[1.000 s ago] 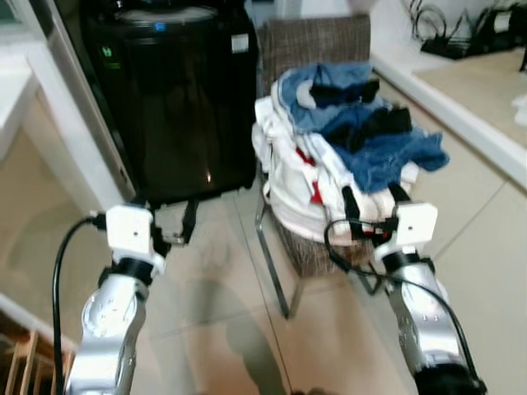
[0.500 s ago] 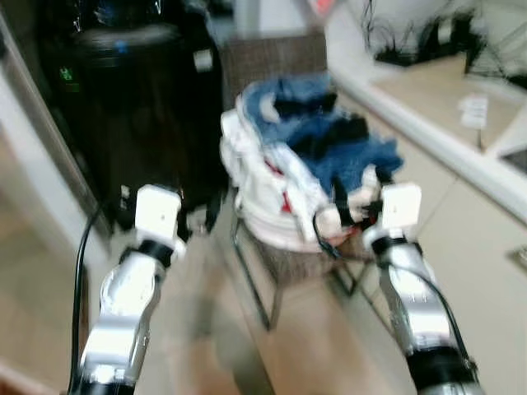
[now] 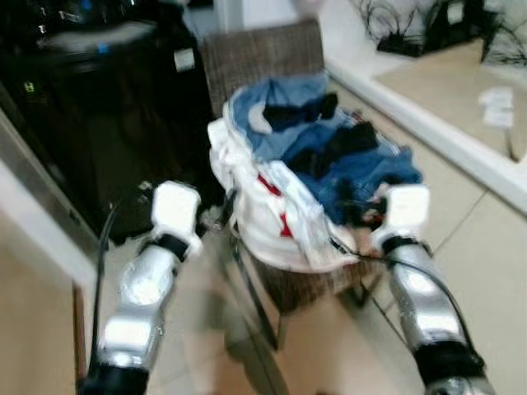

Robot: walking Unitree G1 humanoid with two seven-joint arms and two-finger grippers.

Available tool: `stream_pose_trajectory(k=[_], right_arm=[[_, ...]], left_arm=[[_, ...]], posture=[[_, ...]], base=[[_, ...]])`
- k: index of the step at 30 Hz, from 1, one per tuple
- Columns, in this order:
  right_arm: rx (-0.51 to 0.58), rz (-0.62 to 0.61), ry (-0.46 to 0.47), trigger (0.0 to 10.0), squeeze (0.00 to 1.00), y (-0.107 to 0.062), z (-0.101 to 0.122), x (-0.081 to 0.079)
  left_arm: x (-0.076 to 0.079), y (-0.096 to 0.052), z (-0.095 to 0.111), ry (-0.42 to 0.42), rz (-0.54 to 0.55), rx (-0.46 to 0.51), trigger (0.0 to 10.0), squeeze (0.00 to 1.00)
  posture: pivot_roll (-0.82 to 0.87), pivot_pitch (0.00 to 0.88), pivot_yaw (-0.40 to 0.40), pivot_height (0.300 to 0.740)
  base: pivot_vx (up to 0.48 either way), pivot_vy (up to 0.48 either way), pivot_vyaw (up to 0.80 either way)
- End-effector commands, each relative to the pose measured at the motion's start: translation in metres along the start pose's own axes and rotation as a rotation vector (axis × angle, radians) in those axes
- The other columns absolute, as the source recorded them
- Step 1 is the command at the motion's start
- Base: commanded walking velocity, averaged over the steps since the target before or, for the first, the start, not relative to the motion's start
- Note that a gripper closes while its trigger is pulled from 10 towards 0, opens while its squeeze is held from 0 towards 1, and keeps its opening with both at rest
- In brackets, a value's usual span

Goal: Clothes washing

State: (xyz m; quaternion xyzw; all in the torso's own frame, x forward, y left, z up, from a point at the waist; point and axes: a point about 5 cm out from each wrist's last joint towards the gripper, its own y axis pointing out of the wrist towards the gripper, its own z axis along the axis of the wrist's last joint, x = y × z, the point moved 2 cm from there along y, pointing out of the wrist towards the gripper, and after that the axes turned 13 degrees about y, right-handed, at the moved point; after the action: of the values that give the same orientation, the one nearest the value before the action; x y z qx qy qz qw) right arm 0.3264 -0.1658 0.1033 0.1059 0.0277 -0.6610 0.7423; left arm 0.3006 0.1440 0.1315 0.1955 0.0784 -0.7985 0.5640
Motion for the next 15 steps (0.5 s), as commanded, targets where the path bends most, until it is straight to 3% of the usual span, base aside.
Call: stream_pose_trajectory(k=[1,10,15], right_arm=[[-0.001,0.030,0.003,10.0,0.00,0.0058,-0.0003,-0.0118],[-0.015,0.020,-0.025,10.0,0.00,0.0098,-0.0025,-0.0115],[-0.013,0.025,0.001,10.0,0.00,0.0131,-0.0030,-0.0142]], left_arm=[[-0.0056,-0.0006,-0.0067,0.025,0.001,-0.036,10.0,0.00],[-0.0093,0.0030,-0.0119,0.048,0.034,-0.068,10.0,0.00],[-0.0082,0.0059,-0.0105,0.050,0.043,-0.060,10.0,0.00]], posture=[[-0.09,0.000,0.017,0.740],[-0.10,0.000,0.022,0.740],[-0.10,0.000,0.018,0.740]], base=[[0.000,0.000,-0.75],[0.000,0.000,-0.07],[0.000,0.000,-0.63]])
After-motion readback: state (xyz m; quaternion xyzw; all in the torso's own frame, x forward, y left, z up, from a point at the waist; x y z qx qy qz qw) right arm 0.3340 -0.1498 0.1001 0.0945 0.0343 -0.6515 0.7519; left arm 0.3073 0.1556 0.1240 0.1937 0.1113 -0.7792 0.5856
